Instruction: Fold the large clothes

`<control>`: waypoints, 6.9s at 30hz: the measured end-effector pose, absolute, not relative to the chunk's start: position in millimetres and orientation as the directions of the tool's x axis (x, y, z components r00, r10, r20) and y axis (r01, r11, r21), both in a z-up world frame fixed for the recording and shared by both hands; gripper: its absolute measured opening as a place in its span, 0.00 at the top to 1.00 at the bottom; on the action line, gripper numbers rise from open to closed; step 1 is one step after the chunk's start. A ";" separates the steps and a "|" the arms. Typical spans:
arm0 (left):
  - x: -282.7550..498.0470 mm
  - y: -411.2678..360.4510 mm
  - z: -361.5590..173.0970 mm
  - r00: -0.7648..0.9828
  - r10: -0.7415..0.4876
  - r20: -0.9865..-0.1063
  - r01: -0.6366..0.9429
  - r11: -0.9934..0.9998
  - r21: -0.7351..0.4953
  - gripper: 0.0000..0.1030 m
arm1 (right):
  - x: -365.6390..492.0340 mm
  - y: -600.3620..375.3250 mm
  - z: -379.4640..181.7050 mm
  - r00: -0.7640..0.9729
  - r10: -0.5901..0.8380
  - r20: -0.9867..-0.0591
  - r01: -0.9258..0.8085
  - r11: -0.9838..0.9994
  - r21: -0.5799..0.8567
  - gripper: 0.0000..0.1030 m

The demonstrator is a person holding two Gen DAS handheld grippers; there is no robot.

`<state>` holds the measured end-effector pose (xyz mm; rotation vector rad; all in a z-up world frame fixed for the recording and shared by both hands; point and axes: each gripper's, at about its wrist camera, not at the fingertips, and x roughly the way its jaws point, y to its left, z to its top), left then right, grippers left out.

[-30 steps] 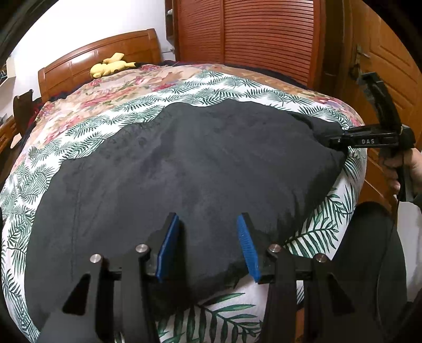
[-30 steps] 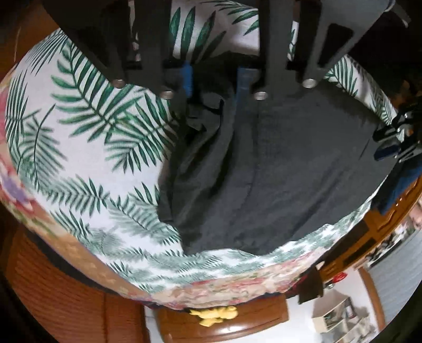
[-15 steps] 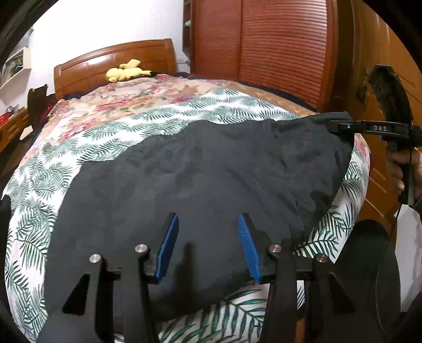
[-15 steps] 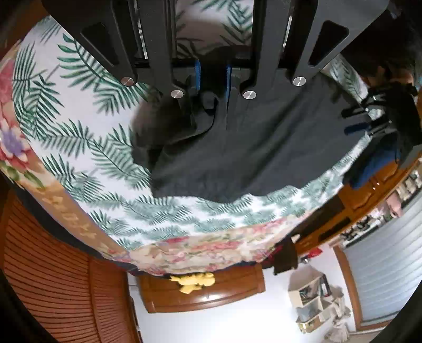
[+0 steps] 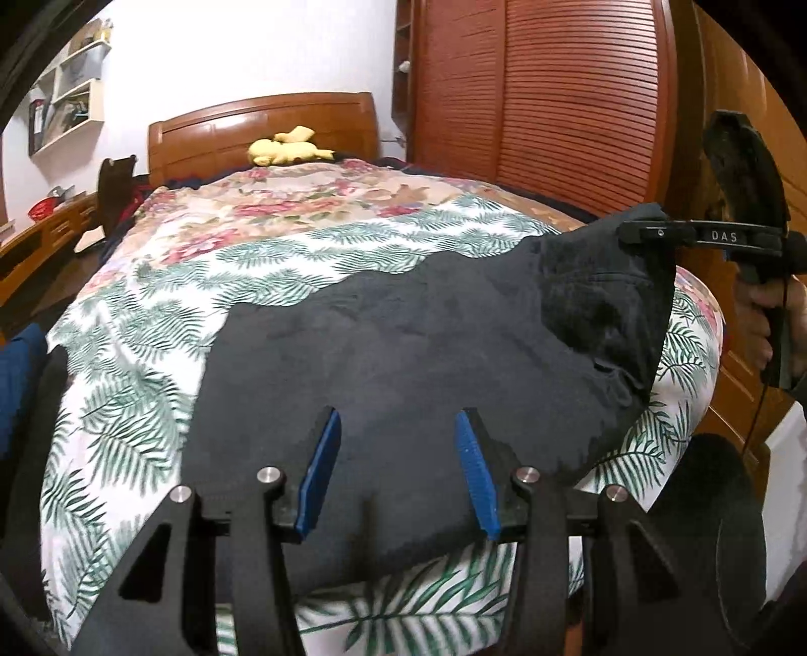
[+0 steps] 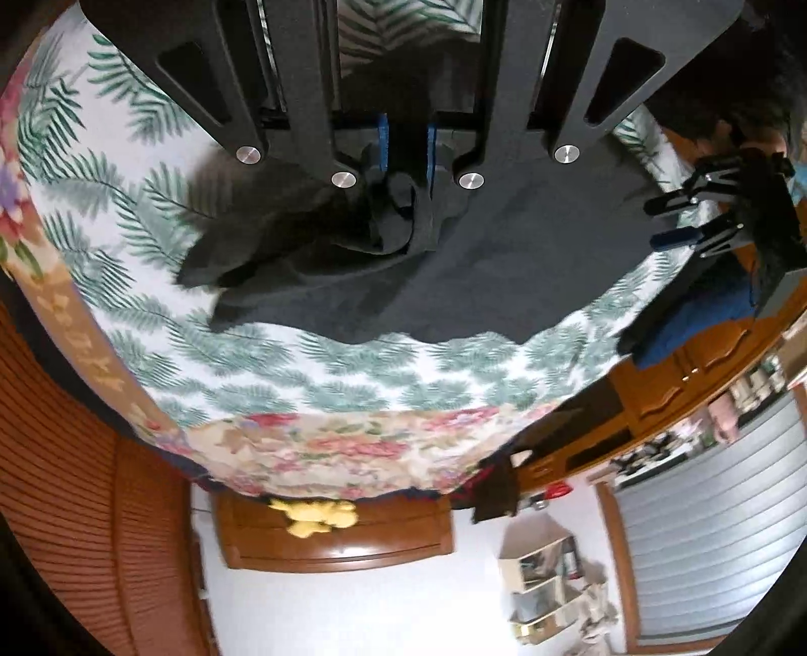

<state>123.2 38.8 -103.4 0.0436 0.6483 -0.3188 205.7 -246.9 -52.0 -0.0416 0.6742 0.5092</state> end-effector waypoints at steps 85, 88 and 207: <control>130.7 68.7 -91.2 0.828 -0.238 -0.507 0.203 0.971 -0.125 0.94 | 196.9 -143.6 -120.9 0.519 0.498 -0.695 -0.607 0.787 0.111 0.56; 119.3 91.4 -80.4 0.860 -0.201 -0.469 0.158 0.979 -0.130 0.94 | 195.6 -140.3 -114.6 0.522 0.504 -0.688 -0.619 0.779 0.101 0.56; -7.6 495.0 -35.6 0.715 0.469 -0.519 -0.553 0.833 -0.010 0.95 | 287.3 388.3 -31.7 0.308 0.703 -0.641 -0.873 0.476 0.102 0.78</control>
